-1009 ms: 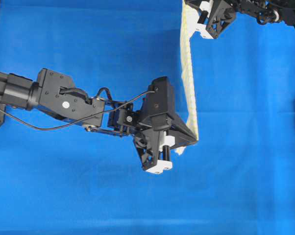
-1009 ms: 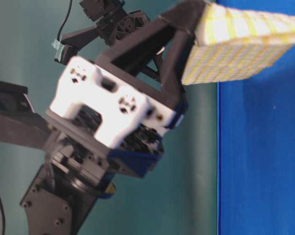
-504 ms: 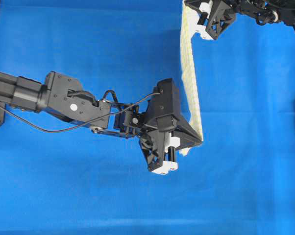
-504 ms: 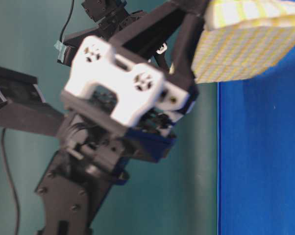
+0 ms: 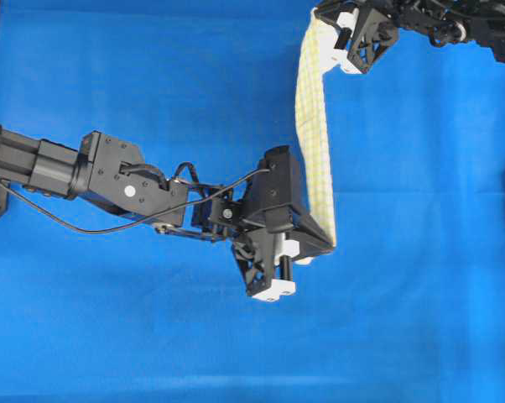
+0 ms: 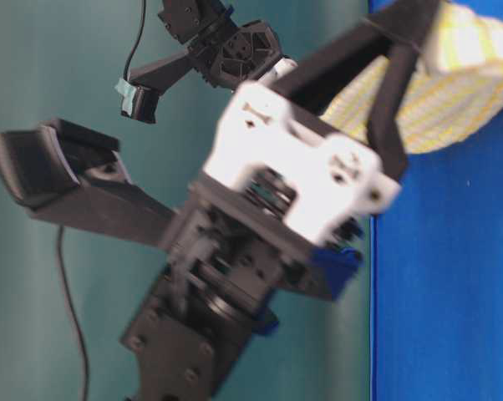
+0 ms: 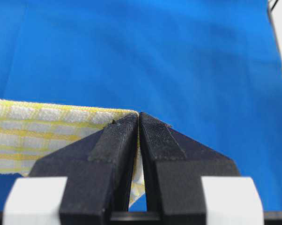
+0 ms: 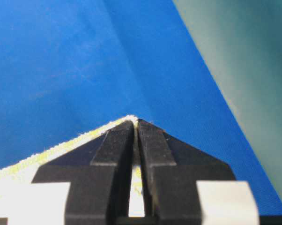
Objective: Fold the yellow towel.
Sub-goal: 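Lay the strip vertically on the table and open both grippers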
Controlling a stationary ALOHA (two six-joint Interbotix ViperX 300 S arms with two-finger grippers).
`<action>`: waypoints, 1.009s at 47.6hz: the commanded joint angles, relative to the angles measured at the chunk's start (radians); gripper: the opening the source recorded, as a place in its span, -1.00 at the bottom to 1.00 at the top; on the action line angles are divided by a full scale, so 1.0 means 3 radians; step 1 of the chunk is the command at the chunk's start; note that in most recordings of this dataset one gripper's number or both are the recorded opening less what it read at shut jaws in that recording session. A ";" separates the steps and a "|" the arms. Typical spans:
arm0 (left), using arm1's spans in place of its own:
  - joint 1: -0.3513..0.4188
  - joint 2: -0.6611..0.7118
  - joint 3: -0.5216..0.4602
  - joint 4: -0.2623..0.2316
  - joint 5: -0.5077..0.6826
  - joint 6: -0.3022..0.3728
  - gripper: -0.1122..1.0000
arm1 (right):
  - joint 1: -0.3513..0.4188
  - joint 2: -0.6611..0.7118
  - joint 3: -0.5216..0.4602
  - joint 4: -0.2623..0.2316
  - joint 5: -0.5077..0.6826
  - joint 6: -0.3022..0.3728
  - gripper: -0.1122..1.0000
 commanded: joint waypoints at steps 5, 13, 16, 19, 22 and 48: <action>-0.0215 -0.0194 0.0128 0.0005 -0.0107 -0.0005 -0.78 | 0.0000 0.0031 -0.0189 -0.0010 -0.0046 0.0000 -0.76; -0.0256 -0.0322 0.0373 0.0005 -0.0251 -0.0010 -0.78 | 0.0051 0.0159 -0.0353 -0.0010 -0.0026 0.0000 -0.76; -0.0266 -0.0368 0.0450 0.0005 -0.0297 -0.0010 -0.78 | 0.0077 0.0230 -0.0440 -0.0010 -0.0020 0.0000 -0.76; -0.0281 -0.0399 0.0516 0.0005 -0.0337 -0.0010 -0.78 | 0.0092 0.0291 -0.0506 -0.0010 -0.0020 0.0000 -0.76; -0.0297 -0.0424 0.0583 0.0005 -0.0358 -0.0010 -0.78 | 0.0107 0.0353 -0.0562 -0.0010 -0.0010 0.0000 -0.76; -0.0297 -0.0476 0.0741 0.0005 -0.0312 -0.0010 -0.77 | 0.0205 0.0552 -0.0721 -0.0010 0.0010 0.0000 -0.75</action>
